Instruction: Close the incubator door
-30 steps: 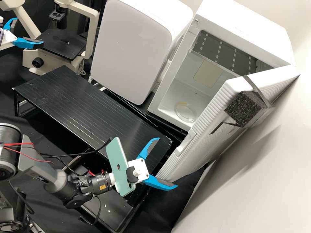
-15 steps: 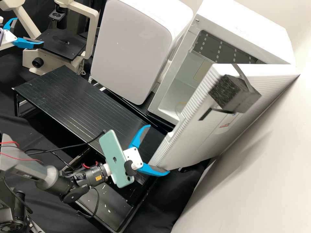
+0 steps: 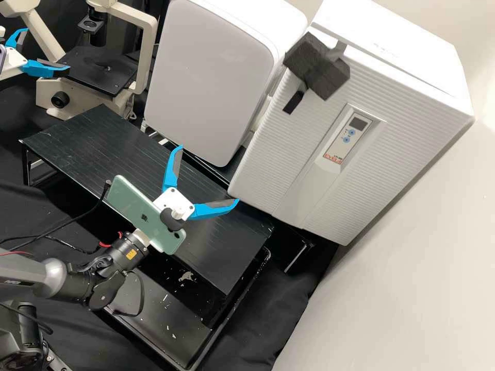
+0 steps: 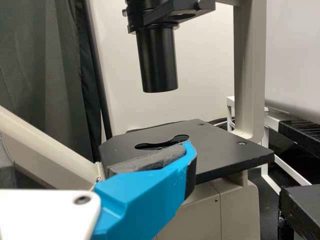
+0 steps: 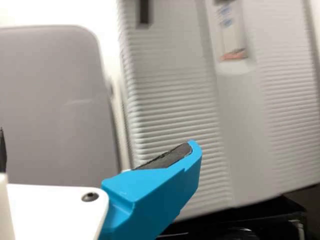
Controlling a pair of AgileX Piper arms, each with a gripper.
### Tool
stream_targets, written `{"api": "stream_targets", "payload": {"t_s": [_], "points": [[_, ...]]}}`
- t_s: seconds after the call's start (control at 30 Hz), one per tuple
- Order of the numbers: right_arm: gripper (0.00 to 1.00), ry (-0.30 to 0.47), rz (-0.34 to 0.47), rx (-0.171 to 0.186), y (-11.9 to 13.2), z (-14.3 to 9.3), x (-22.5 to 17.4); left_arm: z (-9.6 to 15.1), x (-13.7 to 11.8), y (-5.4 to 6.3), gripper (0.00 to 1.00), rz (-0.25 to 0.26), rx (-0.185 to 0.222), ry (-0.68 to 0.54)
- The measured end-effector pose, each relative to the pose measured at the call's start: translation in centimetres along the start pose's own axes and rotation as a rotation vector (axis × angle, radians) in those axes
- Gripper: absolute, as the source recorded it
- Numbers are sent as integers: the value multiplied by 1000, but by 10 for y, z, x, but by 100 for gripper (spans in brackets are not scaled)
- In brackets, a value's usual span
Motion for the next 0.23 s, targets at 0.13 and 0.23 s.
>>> {"api": "stream_targets", "payload": {"t_s": [0.13, 0.23], "points": [[100, -25, 65, 5, -4, 0, -6, 0, 0, 0, 100, 0, 0, 0], [100, -32, 62, 25, -7, 1, -8, 0, 0, 0, 100, 0, 0, 0]]}}
